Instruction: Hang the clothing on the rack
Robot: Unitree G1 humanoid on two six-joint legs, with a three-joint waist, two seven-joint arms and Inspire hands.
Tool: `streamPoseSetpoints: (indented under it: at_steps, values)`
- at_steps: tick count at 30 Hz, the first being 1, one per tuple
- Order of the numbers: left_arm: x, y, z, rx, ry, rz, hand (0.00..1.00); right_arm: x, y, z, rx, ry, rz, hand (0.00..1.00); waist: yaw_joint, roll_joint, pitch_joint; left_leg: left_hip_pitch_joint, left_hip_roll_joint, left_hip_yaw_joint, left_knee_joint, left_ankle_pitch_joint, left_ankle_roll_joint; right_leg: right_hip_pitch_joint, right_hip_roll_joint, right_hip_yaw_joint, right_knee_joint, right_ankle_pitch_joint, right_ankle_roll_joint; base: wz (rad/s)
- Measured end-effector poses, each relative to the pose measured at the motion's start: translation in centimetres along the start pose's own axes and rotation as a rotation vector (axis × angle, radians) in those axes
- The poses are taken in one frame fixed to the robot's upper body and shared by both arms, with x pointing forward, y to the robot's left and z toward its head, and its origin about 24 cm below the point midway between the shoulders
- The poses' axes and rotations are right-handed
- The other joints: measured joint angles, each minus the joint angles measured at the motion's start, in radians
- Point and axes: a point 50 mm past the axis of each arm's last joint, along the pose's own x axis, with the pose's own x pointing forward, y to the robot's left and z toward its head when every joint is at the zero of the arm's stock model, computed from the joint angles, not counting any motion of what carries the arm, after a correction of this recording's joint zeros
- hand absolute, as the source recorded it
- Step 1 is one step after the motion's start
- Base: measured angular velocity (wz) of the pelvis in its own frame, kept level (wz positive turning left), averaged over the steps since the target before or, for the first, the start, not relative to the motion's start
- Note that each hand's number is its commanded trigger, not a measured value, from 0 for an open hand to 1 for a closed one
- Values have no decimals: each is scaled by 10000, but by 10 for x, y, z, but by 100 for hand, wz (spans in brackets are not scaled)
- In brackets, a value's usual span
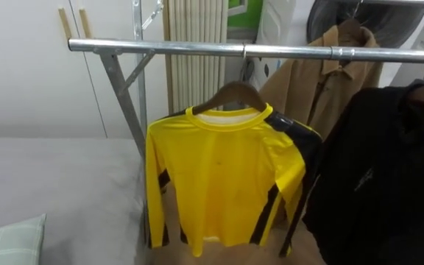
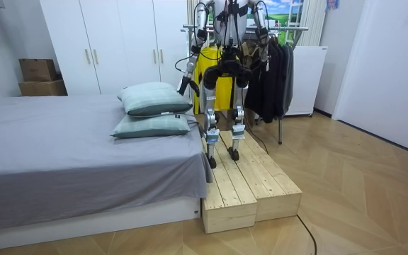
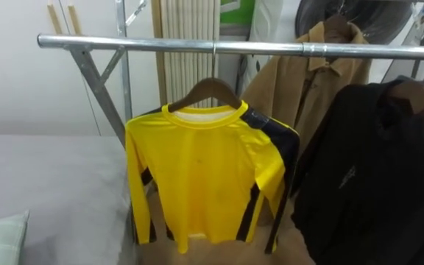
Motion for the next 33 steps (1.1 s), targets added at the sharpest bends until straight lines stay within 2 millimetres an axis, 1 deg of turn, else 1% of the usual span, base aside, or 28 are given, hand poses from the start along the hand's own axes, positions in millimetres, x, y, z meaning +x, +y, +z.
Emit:
streamPoseSetpoints:
  at_steps: [1, 2, 4, 5, 7, 10, 11, 12, 14, 16, 17, 18, 19, 22, 24, 28, 33]
  values:
    - [0, -1, -2, -75, -3, -16, 0, -2, 2, -15, -117, 543, 119, 0, -17, 6, 4, 22, 7, 0, -3, -2, -3, 14, -10, -20, -19, 0, 0, 0]
    - [0, -1, -2, -149, -8, -27, 0, -3, 2, -22, -165, 831, 218, 0, -19, 6, 3, 28, 8, -6, -3, -4, -6, 10, -14, -42, -18, 0, 0, 4]
    - [0, -3, -3, -335, -7, -63, 0, -10, 3, -49, -93, 1925, 596, 0, -16, 34, -7, 3, 7, -36, -1, -16, -10, 36, -22, -66, -17, -7, 3, 0]
    - [0, -4, -4, -335, -8, -88, 0, -12, 3, -54, 5, 2102, 649, 0, -18, 52, -4, 3, 6, -35, 0, -16, -10, 37, -25, -64, -18, -7, 3, 0]
    - [0, -6, -5, -327, 53, -165, 0, -18, 3, -71, 307, 2832, 825, 0, -17, 123, -22, 40, 2, -27, 9, -29, -2, 79, -26, -60, -22, -8, 5, 0]
    - [0, -11, -8, -373, 170, -418, 0, -24, 7, -88, 472, 3579, 1040, 0, -17, 217, -47, 58, -2, -37, 13, -55, 2, 75, -5, -39, -25, -32, 29, 0]
    - [1, -12, -8, -415, 164, -457, 0, -26, 8, -91, 448, 3693, 1096, 0, -17, 233, -47, 52, -6, -47, 15, -57, 5, 69, 1, -37, -23, -35, 33, 0]
    - [1, -14, -6, -495, 172, -537, 0, -27, 9, -95, 365, 3892, 1263, 0, -17, 302, -22, 27, -9, -41, 21, -61, 12, 49, -5, -40, -21, -38, 38, 0]
    - [1, -16, -3, -743, 174, -678, 0, -29, 12, -98, 225, 4039, 1571, 0, -21, 314, -28, -45, -12, -43, 17, -65, 19, -7, -24, -44, -20, -36, 39, 0]
    - [1, -21, -2, -2306, 346, -974, 0, -31, 14, -104, 186, 4459, 1748, 0, -10, 355, -32, 1, -5, -19, 5, -61, 19, 42, -25, -33, -36, -11, 17, 0]
    - [1, -23, -3, -2791, 394, -1099, 0, -31, 14, -105, 160, 4552, 1756, 0, -4, 368, -21, 36, -3, -14, 0, -62, 18, 65, -24, -33, -36, -11, 17, 0]
    - [0, -27, -3, -3686, 451, -1404, 0, -32, 14, -108, 181, 4692, 1770, 0, -5, 359, -10, 51, -1, -14, 1, -63, 17, 88, -23, -37, -51, -17, 24, 0]
    - [-1, -30, -1, -4293, 392, -1639, 0, -31, 14, -107, 195, 4703, 1822, 0, -5, 411, -13, 40, -3, -14, 0, -64, 17, 85, -25, -40, -63, -19, 26, 0]
    - [-1, -31, -5, -4696, 399, -1871, 0, -30, 15, -107, 210, 4789, 1891, 0, 8, 415, -4, 51, -10, -26, 11, -63, 17, 105, -35, -49, -101, -17, 28, 0]
    - [-1, -32, -5, -4703, 365, -1944, 0, -31, 15, -108, 211, 4903, 1866, 0, 16, 437, -14, 51, -16, -41, 30, -63, 17, 103, -42, -63, -180, -15, 36, 4]
    - [-1, -32, -4, -4679, 352, -2067, 0, -31, 15, -109, 218, 4946, 1860, 0, 16, 486, 22, 43, -34, -48, 30, -63, 17, 107, -56, -61, -210, -31, 65, 0]
    - [-1, -33, -4, -4578, 336, -2108, 0, -31, 15, -110, 233, 5087, 1817, 0, 9, 503, 27, 36, -34, -58, 29, -63, 17, 100, -56, -63, -212, -33, 67, 0]
